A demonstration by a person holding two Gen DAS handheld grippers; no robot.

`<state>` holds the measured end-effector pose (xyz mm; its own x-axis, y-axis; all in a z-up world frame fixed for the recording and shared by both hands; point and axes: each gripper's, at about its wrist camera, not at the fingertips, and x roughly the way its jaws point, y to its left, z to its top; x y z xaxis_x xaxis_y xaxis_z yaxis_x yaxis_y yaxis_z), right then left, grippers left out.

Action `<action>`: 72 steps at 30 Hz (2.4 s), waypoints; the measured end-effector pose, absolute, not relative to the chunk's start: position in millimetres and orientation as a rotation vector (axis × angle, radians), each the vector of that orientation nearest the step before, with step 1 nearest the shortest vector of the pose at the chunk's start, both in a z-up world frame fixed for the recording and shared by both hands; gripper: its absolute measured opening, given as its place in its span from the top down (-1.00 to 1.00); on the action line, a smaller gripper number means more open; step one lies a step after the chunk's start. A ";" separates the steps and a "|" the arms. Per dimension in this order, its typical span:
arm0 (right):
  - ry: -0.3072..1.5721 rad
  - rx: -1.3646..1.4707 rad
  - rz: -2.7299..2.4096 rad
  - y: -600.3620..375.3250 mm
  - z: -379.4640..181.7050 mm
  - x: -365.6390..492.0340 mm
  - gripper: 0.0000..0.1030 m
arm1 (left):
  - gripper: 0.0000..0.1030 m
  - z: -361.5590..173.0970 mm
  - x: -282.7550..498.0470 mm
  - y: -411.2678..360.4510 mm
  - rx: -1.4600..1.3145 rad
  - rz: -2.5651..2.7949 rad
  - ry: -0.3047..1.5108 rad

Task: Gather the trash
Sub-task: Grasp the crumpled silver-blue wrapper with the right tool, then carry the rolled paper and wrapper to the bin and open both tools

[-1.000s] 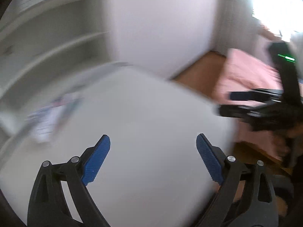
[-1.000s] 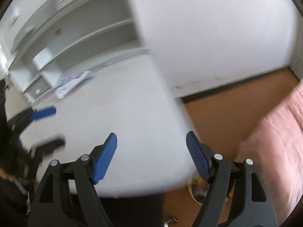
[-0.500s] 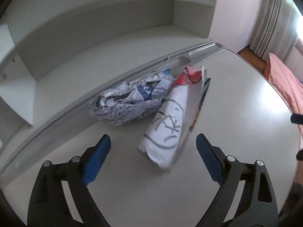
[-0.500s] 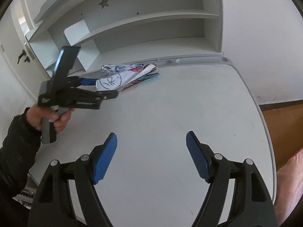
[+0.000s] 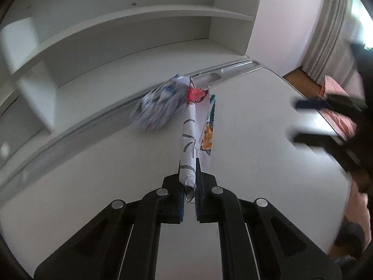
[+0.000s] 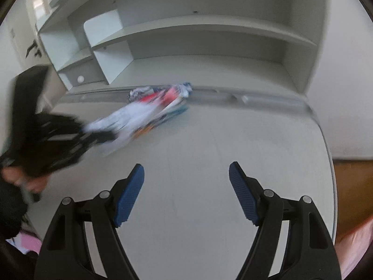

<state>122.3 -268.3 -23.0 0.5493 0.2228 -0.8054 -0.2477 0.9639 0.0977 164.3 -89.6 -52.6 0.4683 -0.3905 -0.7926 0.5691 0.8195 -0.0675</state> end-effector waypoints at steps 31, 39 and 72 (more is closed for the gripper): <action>1.198 0.425 0.043 -173.3 -65.7 300.5 -0.29 | 0.89 -32.3 68.3 80.5 0.007 -0.311 0.883; 1.180 0.488 0.108 -177.9 -56.6 284.9 0.16 | 0.89 -30.1 65.1 78.5 -0.009 -0.323 0.877; 0.898 0.542 -0.331 -572.4 -60.9 -216.6 0.17 | 0.89 -50.0 -72.7 -379.9 0.322 -1.193 0.886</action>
<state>-216.6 -572.4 -60.9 0.5863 -0.0488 -0.8086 0.4881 0.8179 0.3045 -72.7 -379.9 -50.0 0.0934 -0.6665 -0.7396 0.9008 0.3730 -0.2224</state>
